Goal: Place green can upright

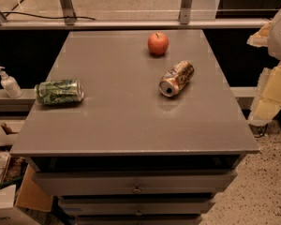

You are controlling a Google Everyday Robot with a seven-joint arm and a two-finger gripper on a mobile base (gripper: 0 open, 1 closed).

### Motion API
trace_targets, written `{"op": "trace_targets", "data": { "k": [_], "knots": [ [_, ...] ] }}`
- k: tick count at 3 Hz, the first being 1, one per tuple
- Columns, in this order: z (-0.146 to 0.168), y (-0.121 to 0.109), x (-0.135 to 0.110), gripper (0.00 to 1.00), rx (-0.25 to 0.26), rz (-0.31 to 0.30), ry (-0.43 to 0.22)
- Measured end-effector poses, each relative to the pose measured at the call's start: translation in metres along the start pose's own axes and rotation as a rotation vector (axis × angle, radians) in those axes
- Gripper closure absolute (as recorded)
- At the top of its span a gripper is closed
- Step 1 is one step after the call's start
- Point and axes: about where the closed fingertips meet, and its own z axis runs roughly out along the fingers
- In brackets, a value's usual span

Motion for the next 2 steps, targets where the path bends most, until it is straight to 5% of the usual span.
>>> {"op": "trace_targets", "data": {
  "k": [2],
  "knots": [
    [0.008, 0.000, -0.023, 0.00, 0.026, -0.018, -0.048]
  ]
}}
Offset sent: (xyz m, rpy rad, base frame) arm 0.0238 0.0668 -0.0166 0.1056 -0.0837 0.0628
